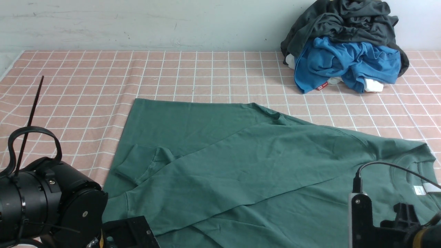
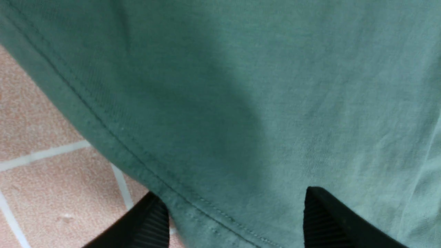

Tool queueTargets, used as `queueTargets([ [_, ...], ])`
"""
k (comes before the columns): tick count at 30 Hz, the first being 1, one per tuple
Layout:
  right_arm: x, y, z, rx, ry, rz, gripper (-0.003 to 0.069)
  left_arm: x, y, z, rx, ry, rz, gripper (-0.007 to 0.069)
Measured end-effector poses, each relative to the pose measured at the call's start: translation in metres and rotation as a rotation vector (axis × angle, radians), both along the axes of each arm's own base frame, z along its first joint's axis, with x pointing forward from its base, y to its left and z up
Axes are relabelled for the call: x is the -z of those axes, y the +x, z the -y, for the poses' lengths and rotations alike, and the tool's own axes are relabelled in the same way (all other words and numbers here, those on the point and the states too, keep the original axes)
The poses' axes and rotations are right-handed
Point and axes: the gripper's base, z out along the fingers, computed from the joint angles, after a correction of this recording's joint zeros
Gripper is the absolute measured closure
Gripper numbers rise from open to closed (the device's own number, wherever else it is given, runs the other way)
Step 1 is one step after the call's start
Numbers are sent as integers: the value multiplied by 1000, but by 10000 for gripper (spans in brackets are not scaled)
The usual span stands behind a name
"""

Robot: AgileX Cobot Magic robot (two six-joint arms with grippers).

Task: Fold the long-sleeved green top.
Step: Use both arms simultaneously to clamp the lower edge of the clothing fabric

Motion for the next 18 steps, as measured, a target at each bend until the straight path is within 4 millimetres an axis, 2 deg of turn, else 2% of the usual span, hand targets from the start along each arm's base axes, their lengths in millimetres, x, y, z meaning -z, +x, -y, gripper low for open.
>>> queueTargets([
  [4, 3, 1, -1, 3, -1, -12, 229, 0, 0, 0, 0, -1, 1, 618],
  [9, 8, 2, -1, 5, -19, -42, 382, 0, 1, 1, 0, -6, 9, 618],
  [11, 4, 4, -2, 13, -30, -47, 481, -1, 2, 1, 0, -11, 19, 618],
  [12, 3, 6, -2, 14, -29, -44, 491, -1, 3, 2, 0, -12, 19, 618],
  [13, -3, 10, -4, 20, -33, -39, 577, -5, 6, 3, -2, -18, 29, 618],
  [14, -9, 14, -6, 26, -34, -30, 615, -9, 11, 4, -11, -27, 44, 618],
  [16, -20, 22, -9, 35, -31, -11, 643, -16, 18, 4, -28, -36, 61, 618],
  [18, -36, 32, -14, 46, -21, 21, 648, -31, 33, 1, -56, -58, 100, 618],
])
